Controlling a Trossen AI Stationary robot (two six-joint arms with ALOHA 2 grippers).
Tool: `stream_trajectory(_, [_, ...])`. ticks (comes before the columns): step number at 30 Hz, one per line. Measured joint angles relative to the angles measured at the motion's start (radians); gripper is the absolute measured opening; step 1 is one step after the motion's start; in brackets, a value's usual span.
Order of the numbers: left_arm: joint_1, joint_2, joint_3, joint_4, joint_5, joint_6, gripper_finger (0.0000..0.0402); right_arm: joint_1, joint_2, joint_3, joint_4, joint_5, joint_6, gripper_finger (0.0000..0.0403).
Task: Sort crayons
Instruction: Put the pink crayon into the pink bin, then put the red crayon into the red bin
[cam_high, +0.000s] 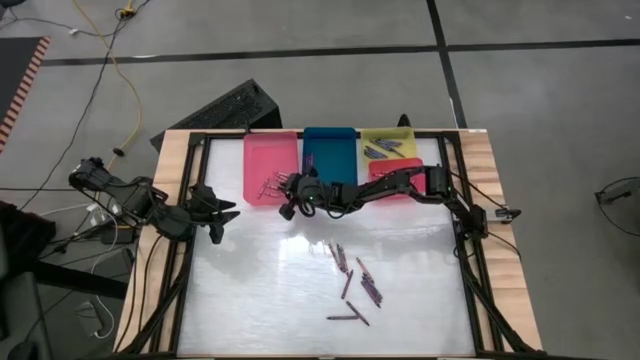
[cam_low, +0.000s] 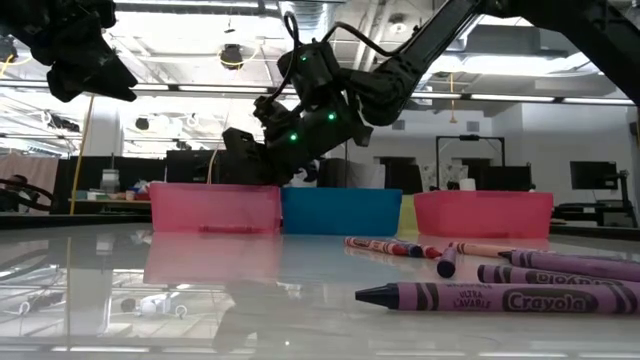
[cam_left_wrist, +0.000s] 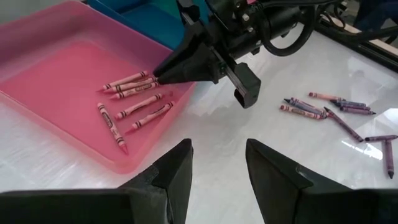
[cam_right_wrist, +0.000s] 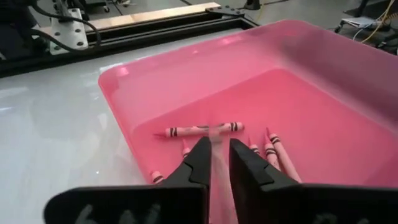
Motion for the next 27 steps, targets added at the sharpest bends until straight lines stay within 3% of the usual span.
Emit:
stream_trajectory(7, [0.000,0.000,0.000,0.000,0.001,-0.002,0.0139,0.000,-0.035,0.000,0.038,-0.001,-0.010,0.0057])
stream_trajectory(11, [0.000,0.000,0.000,0.000,0.021,-0.005,0.0139,0.006,-0.105,0.000,-0.039,-0.002,-0.054,0.0057])
stream_trajectory(20, [0.000,0.000,0.000,0.000,0.026,-0.029,0.0139,0.069,-0.358,0.001,-0.523,-0.003,-0.043,0.0057])
stream_trajectory(27, [0.000,0.000,0.000,0.001,0.024,-0.032,0.0139,0.180,-0.484,0.001,-1.033,-0.006,0.226,0.0057])
